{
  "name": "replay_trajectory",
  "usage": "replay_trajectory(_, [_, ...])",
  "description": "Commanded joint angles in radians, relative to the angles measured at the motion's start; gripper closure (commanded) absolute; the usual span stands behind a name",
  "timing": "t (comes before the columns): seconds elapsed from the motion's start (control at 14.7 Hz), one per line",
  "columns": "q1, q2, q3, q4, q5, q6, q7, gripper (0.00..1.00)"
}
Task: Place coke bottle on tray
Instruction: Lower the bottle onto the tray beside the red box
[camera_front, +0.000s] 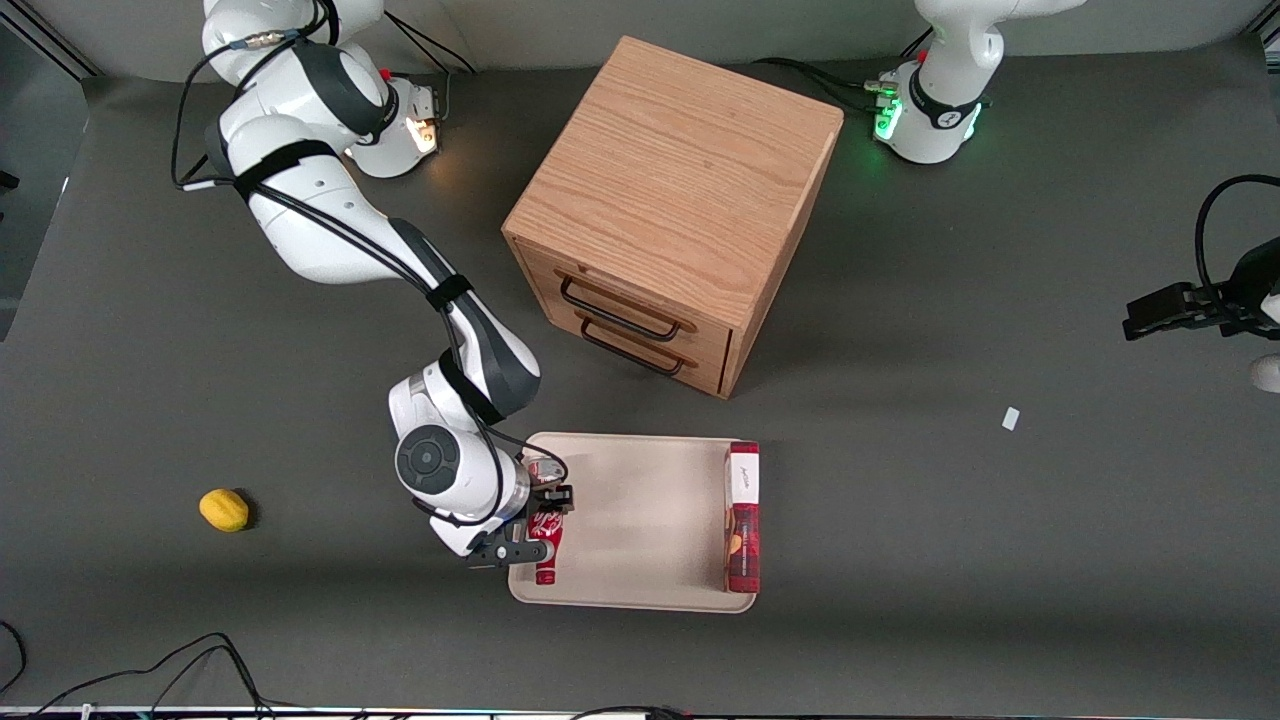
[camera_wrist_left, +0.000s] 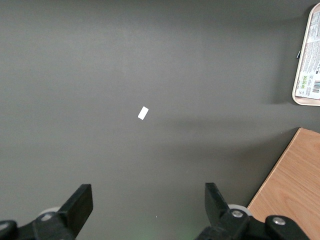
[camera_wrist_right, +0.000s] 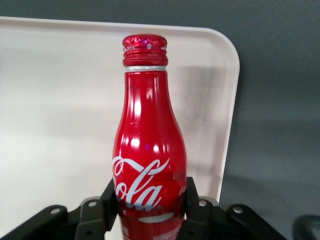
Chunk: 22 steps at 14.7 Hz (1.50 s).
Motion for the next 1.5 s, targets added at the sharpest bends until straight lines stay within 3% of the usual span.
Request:
replay_trajectory(0.0, [0.025, 0.020, -0.017, 0.047, -0.022, 0.004, 0.016, 0.86])
replay_trajectory(0.14, [0.025, 0.026, -0.019, 0.046, -0.022, 0.024, 0.021, 0.68])
replay_trajectory(0.48, [0.025, 0.055, -0.034, 0.043, -0.022, 0.070, 0.021, 0.47])
replay_trajectory(0.61, [0.025, 0.055, -0.034, 0.038, -0.022, 0.089, 0.023, 0.09])
replay_trajectory(0.68, [0.025, 0.055, -0.035, 0.038, -0.022, 0.090, 0.023, 0.00])
replay_trajectory(1.43, [0.026, 0.026, -0.038, 0.026, -0.017, 0.106, 0.024, 0.00])
